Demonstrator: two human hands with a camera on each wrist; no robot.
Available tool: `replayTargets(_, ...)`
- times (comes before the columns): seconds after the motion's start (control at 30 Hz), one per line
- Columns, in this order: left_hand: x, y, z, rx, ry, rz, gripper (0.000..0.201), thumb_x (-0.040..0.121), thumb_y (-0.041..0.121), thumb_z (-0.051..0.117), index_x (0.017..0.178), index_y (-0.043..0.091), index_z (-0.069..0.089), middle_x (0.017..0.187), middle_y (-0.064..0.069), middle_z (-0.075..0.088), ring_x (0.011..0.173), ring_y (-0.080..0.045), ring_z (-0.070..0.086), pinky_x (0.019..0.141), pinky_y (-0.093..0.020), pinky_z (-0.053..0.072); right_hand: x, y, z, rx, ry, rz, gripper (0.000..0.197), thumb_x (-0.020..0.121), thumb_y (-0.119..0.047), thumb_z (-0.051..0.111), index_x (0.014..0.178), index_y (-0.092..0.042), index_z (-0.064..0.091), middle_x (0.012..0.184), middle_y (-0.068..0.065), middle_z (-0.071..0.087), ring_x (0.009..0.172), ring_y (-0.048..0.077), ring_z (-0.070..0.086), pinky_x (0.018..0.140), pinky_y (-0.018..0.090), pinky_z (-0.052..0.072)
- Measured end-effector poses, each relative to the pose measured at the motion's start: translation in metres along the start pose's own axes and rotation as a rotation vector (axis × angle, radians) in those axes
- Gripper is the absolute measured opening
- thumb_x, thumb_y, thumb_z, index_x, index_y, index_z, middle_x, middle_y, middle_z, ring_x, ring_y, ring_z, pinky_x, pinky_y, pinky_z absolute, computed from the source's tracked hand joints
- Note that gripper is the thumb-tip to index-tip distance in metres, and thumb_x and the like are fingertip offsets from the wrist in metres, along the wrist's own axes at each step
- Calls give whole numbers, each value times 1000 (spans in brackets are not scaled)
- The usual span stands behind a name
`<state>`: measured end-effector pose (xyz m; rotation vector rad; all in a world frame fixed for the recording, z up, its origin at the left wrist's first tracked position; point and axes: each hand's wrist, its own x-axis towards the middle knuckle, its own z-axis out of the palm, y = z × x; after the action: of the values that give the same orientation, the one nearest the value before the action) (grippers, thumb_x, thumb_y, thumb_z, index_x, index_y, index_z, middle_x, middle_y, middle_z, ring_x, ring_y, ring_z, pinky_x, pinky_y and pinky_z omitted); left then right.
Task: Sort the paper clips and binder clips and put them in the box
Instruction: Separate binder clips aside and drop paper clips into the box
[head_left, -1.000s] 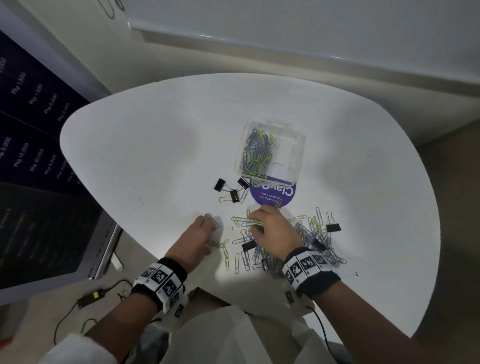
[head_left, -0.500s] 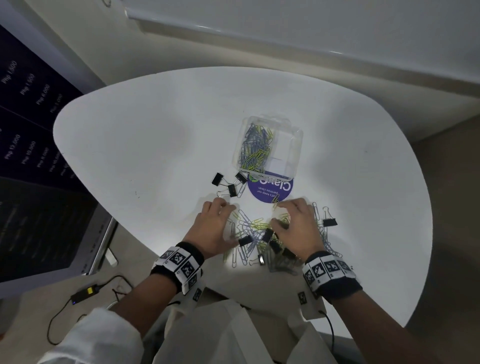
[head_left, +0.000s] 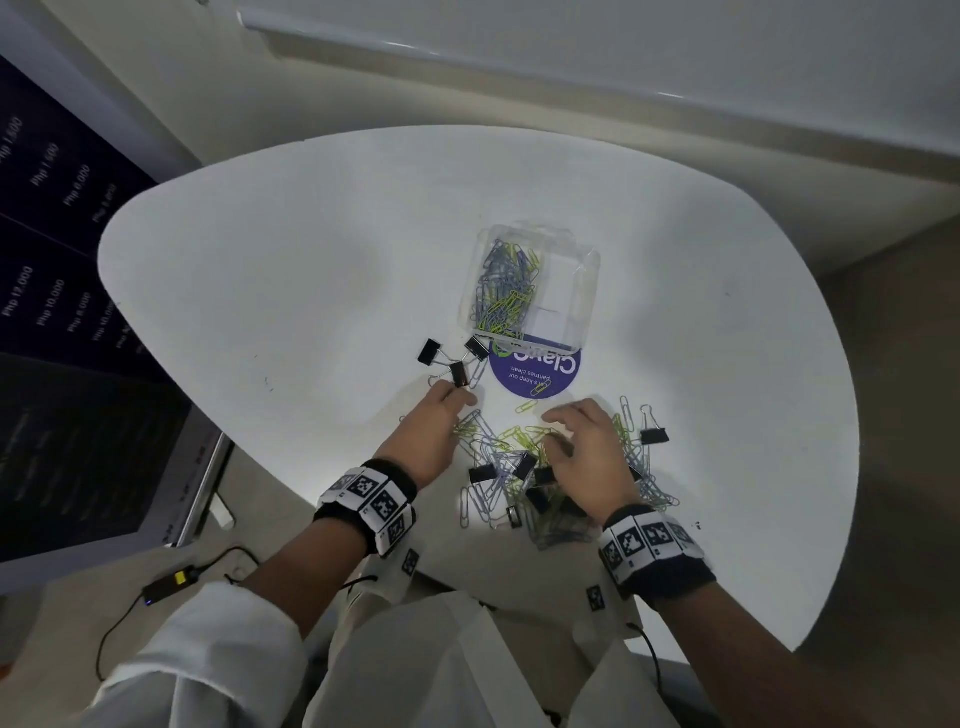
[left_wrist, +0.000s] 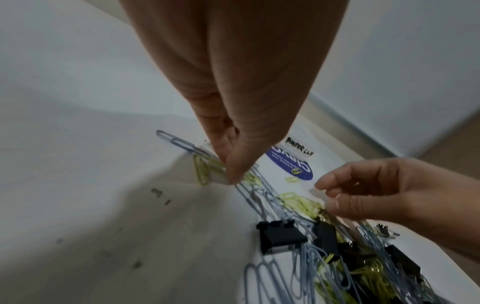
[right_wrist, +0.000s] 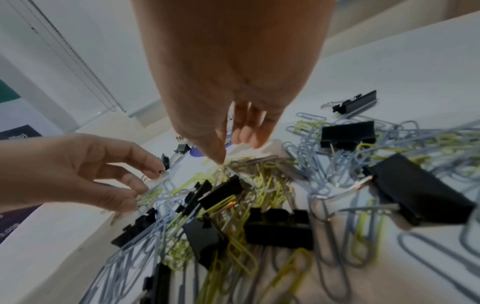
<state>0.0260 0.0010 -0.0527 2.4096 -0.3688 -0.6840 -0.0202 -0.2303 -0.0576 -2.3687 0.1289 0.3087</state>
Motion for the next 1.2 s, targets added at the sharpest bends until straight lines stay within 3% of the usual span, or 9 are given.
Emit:
replayTargets(0.13, -1, 4, -5, 122, 78, -46, 53, 76, 13, 65, 127, 20, 53, 124, -2, 48, 111, -25, 49, 92, -37, 38, 1, -2, -2, -80, -42, 58, 37, 83, -34, 73, 117, -21, 65, 116, -6, 50, 109, 13, 44, 94, 22, 36)
replayTargets(0.23, -7, 2, -8, 290, -30, -61, 76, 66, 36, 79, 132, 24, 45, 128, 2, 40, 115, -24, 38, 91, -40, 34, 5, -9, 4, -75, -123, -33, 45, 81, -33, 77, 122, -19, 63, 120, -5, 52, 112, 13, 44, 95, 23, 39)
replayTargets(0.33, -11, -5, -5, 249, -68, -31, 78, 66, 21, 84, 133, 16, 45, 129, -3, 40, 114, -25, 39, 91, -38, 43, 12, -19, 11, -117, -214, -64, 46, 82, -25, 77, 125, -17, 62, 122, -3, 51, 114, 15, 45, 99, 27, 43)
replayTargets(0.53, -10, -9, 4, 156, 27, 105, 28, 79, 2, 67, 105, 9, 62, 103, -9, 54, 92, -26, 53, 81, -35, 47, 24, -34, 20, -170, -243, -50, 20, 87, -16, 72, 106, -13, 71, 111, -1, 56, 103, 18, 58, 90, 34, 51)
replayTargets(0.63, -4, -8, 7, 193, 34, 104, 16, 84, -2, 58, 96, 7, 62, 99, -10, 54, 89, -27, 53, 78, -36, 47, 27, -38, 18, -192, -263, 18, 15, 86, -18, 73, 101, -14, 71, 110, 2, 58, 103, 19, 57, 89, 37, 52)
replayTargets(0.77, 3, -8, 8, 200, 23, 88, 9, 88, -1, 54, 92, 6, 59, 99, -12, 54, 88, -28, 52, 78, -36, 44, 30, -39, 14, -146, -275, 71, 9, 86, -11, 71, 95, -13, 72, 107, 3, 65, 97, 18, 63, 89, 32, 53)
replayTargets(0.93, 3, -10, 0, -95, 60, -18, 4, 88, 5, 58, 87, 9, 57, 86, -5, 60, 77, -22, 54, 67, -26, 38, 29, -30, 8, 84, -253, 185, 10, 85, -7, 73, 91, -15, 70, 88, -3, 70, 80, 8, 65, 71, 11, 46)
replayTargets(1.1, 1, -9, -9, -365, 127, -94, 7, 87, 7, 64, 83, 10, 60, 74, -2, 66, 65, -10, 58, 63, -10, 42, 29, -22, 5, 210, -180, 171, 10, 83, -8, 76, 90, -15, 73, 84, -1, 74, 79, 8, 69, 76, 14, 51)
replayTargets(1.2, 0, -4, -13, -480, 135, -147, 8, 90, 11, 58, 82, 13, 57, 69, 4, 62, 57, -3, 52, 61, -13, 43, 28, -17, 5, 284, -194, 195, 11, 87, -7, 72, 94, -14, 73, 88, 2, 75, 75, 15, 72, 75, 22, 55)
